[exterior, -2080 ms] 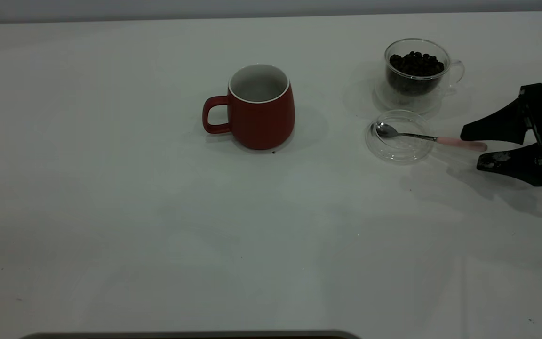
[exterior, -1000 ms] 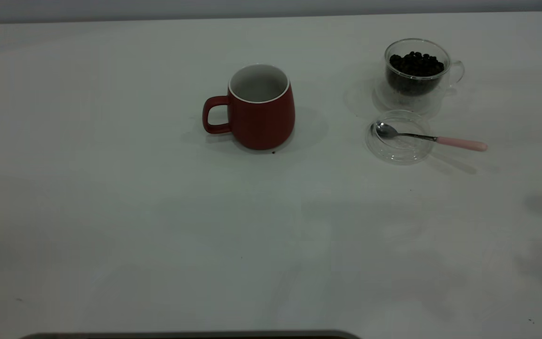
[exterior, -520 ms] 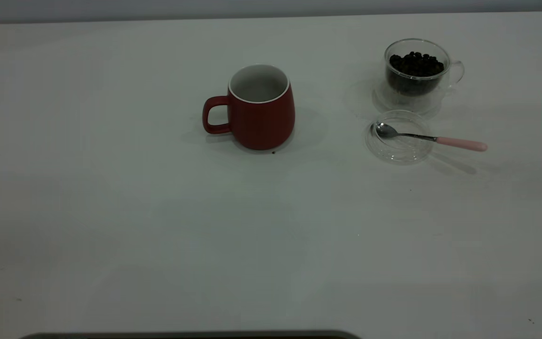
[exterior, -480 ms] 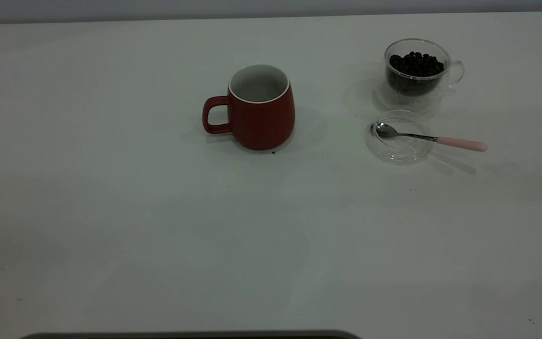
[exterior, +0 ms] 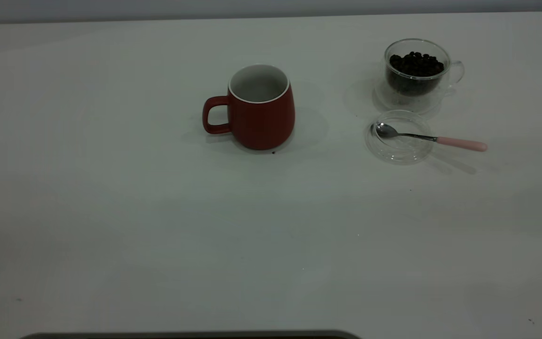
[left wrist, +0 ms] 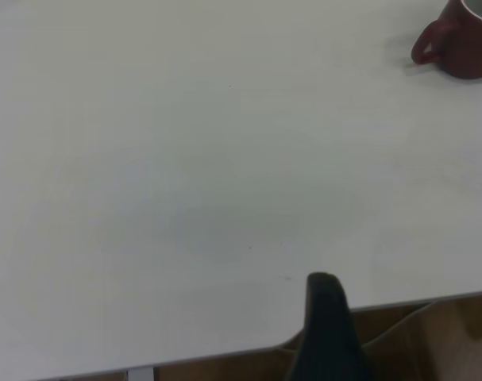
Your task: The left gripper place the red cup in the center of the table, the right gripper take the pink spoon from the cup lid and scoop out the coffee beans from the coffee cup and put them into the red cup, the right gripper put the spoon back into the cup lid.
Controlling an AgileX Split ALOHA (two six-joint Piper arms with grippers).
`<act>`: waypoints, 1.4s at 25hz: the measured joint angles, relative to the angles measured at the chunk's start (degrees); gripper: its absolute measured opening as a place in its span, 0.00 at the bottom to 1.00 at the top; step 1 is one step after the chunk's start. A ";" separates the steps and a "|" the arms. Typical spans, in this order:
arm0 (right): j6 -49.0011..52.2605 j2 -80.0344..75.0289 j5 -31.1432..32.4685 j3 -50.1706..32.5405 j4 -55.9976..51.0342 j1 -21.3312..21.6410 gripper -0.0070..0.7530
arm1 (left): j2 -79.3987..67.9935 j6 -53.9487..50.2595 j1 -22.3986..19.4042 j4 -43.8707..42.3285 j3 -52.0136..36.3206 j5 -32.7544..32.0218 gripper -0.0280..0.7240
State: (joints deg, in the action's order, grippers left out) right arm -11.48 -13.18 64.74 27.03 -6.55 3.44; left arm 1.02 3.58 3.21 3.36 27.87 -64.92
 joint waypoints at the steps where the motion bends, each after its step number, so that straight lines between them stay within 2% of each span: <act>1: 0.00 1.16 -0.06 0.00 0.16 0.00 0.78 | 0.00 0.00 0.00 0.00 0.00 0.00 0.82; 11: 1.01 11.16 -0.19 0.00 0.38 0.00 0.78 | 0.00 0.00 0.00 0.00 0.00 0.00 0.82; 35: 3.61 11.28 -0.19 0.00 1.70 0.00 0.78 | 0.00 0.00 0.00 0.00 0.00 0.00 0.82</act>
State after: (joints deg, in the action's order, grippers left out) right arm -7.87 -1.89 64.56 27.03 -4.84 3.44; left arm 1.02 3.58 3.21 3.36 27.87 -64.92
